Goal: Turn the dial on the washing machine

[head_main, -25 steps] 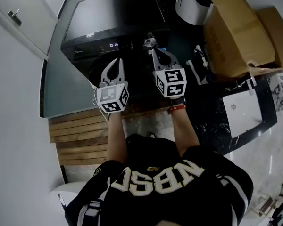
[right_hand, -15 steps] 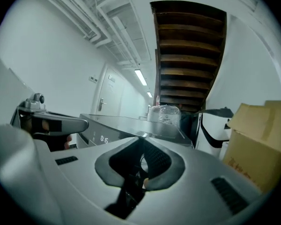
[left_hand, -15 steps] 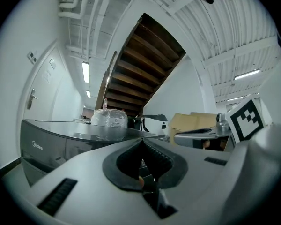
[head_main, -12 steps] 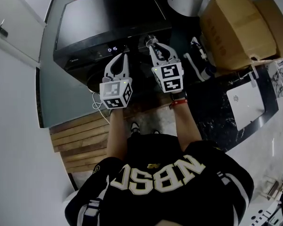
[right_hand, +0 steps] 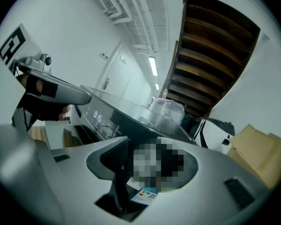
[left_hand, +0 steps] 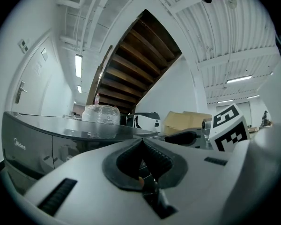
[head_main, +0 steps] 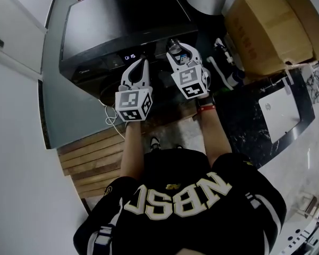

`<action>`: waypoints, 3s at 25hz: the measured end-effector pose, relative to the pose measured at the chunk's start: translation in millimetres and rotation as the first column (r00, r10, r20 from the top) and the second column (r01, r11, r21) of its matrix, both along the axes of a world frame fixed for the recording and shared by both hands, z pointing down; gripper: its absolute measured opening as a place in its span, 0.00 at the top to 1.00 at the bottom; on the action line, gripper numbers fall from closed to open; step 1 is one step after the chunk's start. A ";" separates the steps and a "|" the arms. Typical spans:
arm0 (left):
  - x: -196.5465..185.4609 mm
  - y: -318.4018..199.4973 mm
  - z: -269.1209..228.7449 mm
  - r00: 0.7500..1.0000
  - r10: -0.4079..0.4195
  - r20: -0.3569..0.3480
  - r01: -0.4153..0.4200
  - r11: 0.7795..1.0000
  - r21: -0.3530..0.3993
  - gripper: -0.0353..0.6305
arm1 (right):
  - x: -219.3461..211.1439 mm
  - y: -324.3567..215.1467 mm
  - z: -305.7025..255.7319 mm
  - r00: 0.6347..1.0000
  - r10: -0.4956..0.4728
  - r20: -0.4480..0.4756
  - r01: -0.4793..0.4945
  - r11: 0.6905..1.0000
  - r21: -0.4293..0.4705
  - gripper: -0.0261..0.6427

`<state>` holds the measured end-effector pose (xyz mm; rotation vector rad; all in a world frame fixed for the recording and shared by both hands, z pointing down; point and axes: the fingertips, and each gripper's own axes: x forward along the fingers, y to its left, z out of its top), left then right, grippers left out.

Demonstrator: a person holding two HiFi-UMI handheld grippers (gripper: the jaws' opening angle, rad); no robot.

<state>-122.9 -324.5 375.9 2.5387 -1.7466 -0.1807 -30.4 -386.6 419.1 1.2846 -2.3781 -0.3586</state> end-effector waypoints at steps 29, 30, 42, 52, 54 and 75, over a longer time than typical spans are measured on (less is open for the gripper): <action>-21.6 -2.4 7.6 0.999 -0.015 -0.029 0.015 1.000 -0.004 0.93 | -4.0 -31.5 38.7 0.897 0.039 -0.441 0.017 0.993 0.121 0.59; -22.7 -2.5 7.4 0.999 -0.017 -0.030 0.017 1.000 -0.003 0.93 | -4.4 -31.6 38.5 0.897 0.038 -0.440 0.017 0.993 0.121 0.59; -23.3 -4.5 9.1 0.999 -0.028 -0.037 0.028 1.000 -0.004 0.93 | -1.9 -32.9 37.2 0.929 0.035 -0.368 -0.001 0.996 0.091 0.59; -19.6 -5.4 10.7 0.999 -0.025 -0.032 0.025 1.000 -0.009 0.93 | 3.8 -36.3 31.0 0.992 0.041 -0.118 -0.042 0.999 -0.008 0.59; -18.5 -5.6 10.6 0.999 -0.025 -0.032 0.024 1.000 -0.010 0.93 | 7.1 -37.4 29.4 0.998 0.054 -0.021 -0.055 0.997 -0.051 0.59; -16.5 -5.0 9.3 0.999 -0.033 -0.034 0.033 0.999 -0.008 0.93 | 12.8 -41.9 27.5 0.986 0.090 0.140 -0.073 0.990 -0.122 0.59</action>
